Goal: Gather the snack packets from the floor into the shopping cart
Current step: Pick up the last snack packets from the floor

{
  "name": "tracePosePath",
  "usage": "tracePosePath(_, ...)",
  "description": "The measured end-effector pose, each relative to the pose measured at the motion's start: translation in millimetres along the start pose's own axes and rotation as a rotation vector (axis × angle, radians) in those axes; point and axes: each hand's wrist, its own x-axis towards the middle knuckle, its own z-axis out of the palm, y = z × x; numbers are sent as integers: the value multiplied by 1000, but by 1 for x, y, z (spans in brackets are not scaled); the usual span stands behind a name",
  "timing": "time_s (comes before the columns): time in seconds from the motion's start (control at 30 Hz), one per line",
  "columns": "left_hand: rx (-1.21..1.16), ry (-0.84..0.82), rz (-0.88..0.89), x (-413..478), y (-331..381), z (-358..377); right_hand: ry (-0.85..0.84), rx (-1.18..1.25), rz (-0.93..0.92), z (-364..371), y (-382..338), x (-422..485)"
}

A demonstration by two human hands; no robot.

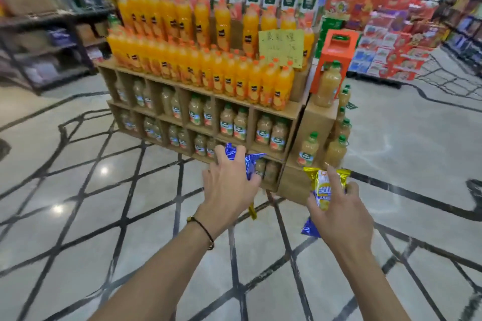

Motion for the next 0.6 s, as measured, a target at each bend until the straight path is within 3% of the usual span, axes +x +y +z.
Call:
tracePosePath(0.23, 51, 90, -282, 1, -192, -91, -62, 66, -330, 66, -230, -16)
tracePosePath(0.6, 20, 264, -764, -68, -518, -260, -185, 267, -804, 143, -594, -137)
